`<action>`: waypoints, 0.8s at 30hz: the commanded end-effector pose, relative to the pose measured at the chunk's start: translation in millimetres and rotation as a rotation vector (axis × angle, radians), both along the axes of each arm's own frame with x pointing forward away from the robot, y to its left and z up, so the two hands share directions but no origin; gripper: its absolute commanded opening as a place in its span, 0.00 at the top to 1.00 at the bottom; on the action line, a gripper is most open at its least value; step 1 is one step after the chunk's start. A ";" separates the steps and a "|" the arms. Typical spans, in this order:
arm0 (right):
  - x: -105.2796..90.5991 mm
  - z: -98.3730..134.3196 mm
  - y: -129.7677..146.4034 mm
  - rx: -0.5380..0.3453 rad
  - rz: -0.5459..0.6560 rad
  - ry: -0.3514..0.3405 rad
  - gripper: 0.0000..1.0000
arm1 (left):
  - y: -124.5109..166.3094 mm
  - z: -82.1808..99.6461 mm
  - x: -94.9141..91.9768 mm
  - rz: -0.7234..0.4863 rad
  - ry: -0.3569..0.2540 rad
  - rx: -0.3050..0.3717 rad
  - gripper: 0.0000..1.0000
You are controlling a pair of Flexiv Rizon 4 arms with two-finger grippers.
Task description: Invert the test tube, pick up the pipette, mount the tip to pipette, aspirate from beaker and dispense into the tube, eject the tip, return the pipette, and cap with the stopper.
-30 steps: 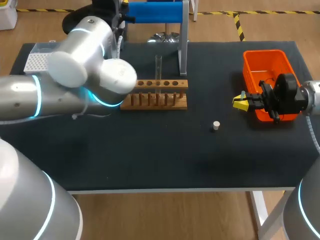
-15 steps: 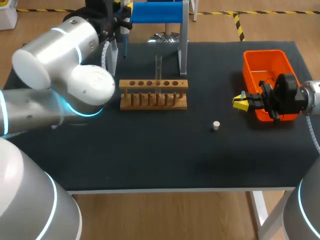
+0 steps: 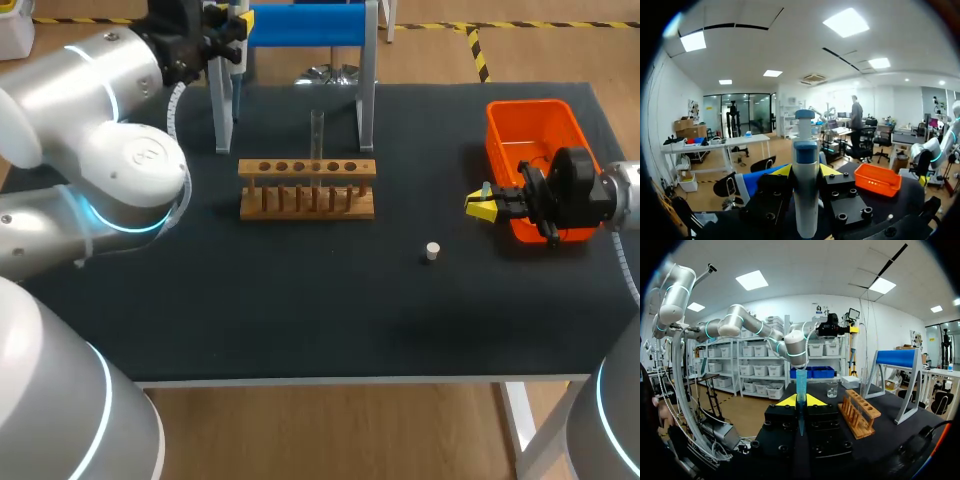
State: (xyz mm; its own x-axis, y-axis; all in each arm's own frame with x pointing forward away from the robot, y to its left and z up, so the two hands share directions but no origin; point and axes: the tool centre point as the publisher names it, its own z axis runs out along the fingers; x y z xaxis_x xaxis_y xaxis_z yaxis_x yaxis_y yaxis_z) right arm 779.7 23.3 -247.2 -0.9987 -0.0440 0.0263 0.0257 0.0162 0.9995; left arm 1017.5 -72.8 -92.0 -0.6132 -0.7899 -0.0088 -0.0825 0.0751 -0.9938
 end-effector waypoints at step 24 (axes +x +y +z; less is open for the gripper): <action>-0.6 0.2 -0.2 -0.001 -0.001 0.000 1.00 | -38.6 62.6 -104.4 -0.451 -0.129 -0.117 1.00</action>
State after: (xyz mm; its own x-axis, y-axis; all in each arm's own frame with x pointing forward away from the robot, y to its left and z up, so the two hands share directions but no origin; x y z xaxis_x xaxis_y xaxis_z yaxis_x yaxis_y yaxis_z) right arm 779.7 23.3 -247.2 -0.9987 -0.0441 0.0263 0.0256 0.0162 0.9995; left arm 927.7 -125.5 -31.2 -0.7994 -0.6002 -0.0276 0.0256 0.0118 -0.9996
